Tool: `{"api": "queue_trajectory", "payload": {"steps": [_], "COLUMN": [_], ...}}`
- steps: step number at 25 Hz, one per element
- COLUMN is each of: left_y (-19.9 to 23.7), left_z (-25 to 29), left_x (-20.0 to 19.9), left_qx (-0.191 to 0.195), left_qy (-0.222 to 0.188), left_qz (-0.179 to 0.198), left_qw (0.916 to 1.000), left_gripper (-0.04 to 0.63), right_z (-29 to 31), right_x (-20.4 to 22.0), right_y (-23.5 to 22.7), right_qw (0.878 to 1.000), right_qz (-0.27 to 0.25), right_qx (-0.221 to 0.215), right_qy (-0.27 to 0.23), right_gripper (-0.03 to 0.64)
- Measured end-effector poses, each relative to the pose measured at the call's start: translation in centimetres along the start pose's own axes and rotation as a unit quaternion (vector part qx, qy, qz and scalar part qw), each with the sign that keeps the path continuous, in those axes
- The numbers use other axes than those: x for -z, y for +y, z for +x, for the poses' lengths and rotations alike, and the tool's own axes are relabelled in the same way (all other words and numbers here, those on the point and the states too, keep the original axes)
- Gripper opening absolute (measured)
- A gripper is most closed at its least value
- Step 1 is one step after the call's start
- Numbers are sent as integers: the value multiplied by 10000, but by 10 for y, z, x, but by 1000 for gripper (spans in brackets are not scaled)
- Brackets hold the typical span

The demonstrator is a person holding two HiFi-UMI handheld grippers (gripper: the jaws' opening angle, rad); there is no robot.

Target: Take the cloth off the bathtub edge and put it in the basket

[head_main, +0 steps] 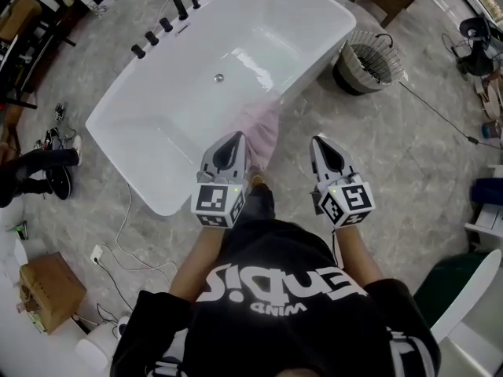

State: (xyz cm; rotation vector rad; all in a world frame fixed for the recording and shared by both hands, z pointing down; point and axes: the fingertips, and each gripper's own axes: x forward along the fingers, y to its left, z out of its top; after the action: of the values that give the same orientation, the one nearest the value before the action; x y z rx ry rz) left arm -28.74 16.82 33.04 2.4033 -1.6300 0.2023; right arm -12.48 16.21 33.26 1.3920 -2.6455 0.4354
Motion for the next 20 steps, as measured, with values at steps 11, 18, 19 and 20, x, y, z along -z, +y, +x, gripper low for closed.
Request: {"api": "queue_trajectory", "payload": {"steps": [11,18,19,20], "left_y": [33,37,39,41], "left_z": [66,86,88,89], "left_x": [-26,-25,-24,-23], "left_qx": [143,-25,-65,-101], "left_qy": [67,130,139,146], "left_qz": [125,112,97,88], "left_qw": [9998,9998,9998,9998], "left_gripper": [12,12,12,12], "right_z": [59,80,84,87], "right_x": [-31,-26,-26,-26], "right_y": [-27,-42,-43,-45], "right_qw": [9999,9998,9997,9995], "right_qz": [62,6,-26,-53], "right_qx": [126,-125,-180,-227], "right_qy": [-59,138,175,203], "right_gripper": [12,12,12,12]}}
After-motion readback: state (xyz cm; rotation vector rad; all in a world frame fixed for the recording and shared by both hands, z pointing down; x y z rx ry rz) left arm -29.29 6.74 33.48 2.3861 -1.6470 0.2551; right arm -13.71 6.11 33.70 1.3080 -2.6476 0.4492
